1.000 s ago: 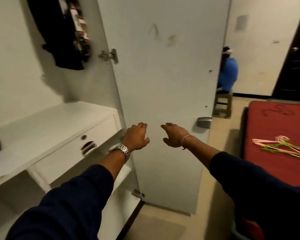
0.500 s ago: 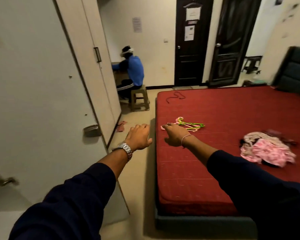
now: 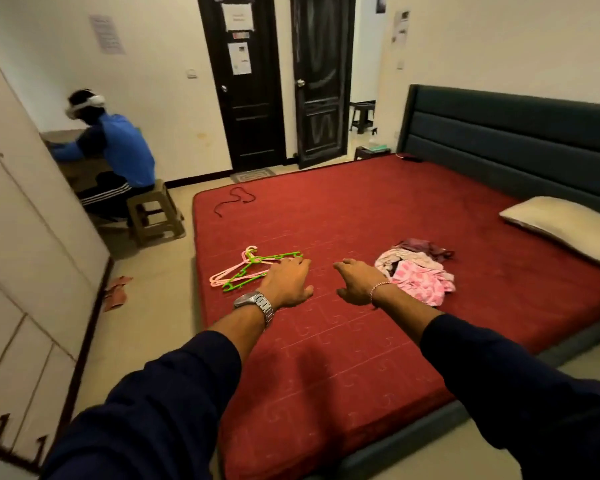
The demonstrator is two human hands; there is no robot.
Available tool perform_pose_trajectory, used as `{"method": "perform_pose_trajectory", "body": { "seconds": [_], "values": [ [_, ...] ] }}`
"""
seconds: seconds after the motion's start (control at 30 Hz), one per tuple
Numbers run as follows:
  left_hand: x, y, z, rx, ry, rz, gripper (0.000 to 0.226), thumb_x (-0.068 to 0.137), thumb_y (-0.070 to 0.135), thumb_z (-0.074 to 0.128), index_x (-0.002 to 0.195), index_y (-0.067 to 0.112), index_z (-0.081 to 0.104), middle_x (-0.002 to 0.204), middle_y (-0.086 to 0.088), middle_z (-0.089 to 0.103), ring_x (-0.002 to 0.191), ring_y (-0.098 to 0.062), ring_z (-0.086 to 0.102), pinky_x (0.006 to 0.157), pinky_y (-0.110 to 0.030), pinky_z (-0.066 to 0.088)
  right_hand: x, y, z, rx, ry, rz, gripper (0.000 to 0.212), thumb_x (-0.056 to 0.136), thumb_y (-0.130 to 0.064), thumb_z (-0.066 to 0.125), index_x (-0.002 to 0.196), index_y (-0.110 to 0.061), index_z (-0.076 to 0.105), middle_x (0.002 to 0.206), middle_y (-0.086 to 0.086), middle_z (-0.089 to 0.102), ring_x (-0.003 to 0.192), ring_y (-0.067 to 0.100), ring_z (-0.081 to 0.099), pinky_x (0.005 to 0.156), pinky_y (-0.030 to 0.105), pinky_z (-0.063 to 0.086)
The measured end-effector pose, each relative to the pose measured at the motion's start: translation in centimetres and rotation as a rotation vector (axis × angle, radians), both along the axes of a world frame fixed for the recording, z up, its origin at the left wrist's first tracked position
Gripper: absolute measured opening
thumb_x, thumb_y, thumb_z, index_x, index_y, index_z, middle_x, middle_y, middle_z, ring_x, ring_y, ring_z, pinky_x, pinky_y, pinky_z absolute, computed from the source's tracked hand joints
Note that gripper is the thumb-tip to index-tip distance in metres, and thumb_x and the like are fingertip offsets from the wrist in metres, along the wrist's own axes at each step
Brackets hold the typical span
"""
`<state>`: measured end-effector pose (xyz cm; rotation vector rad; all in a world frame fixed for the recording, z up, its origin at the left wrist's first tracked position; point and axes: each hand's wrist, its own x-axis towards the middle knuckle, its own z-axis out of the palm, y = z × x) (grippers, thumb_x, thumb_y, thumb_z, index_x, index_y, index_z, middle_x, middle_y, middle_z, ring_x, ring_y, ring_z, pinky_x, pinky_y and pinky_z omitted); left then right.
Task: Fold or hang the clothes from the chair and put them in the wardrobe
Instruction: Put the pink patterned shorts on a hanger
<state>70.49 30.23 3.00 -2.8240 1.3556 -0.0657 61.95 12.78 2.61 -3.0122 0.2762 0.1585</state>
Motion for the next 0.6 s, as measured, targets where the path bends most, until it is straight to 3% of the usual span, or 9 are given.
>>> {"method": "perform_pose_trajectory", "body": {
  "seconds": [0.13, 0.27, 0.6],
  "values": [
    [4.0, -8.0, -1.4, -0.016, 0.043, -0.093, 0.062, 0.092, 0.045, 0.058, 0.142, 0.011, 0.043, 0.142, -0.012, 0.052, 0.127, -0.034, 0.051, 0.102, -0.050, 0.045, 2.5, -7.1, -1.6, 0.009, 0.024, -0.106, 0.061, 0.092, -0.032, 0.062, 0.146, -0.013, 0.042, 0.144, 0.013, 0.047, 0.130, 0.035, 0.049, 0.102, 0.048, 0.049],
    [6.5, -15.0, -2.3, -0.007, 0.082, -0.151, 0.063, 0.095, 0.044, 0.057, 0.145, 0.011, 0.040, 0.145, -0.011, 0.049, 0.128, -0.034, 0.049, 0.102, -0.051, 0.044, 4.3, -13.7, -3.1, 0.026, 0.047, -0.191, 0.038, 0.090, -0.030, 0.060, 0.124, -0.012, 0.054, 0.129, 0.013, 0.056, 0.119, 0.035, 0.055, 0.093, 0.047, 0.051],
    [10.8, -30.2, -8.4, 0.047, 0.229, -0.226, 0.061, 0.092, 0.042, 0.059, 0.144, 0.014, 0.042, 0.143, -0.011, 0.052, 0.126, -0.035, 0.051, 0.101, -0.052, 0.045, 6.0, -30.4, -10.3, 0.069, 0.205, -0.331, 0.049, 0.092, -0.015, 0.059, 0.140, -0.010, 0.050, 0.144, 0.013, 0.052, 0.132, 0.032, 0.050, 0.104, 0.044, 0.047]
  ]
}}
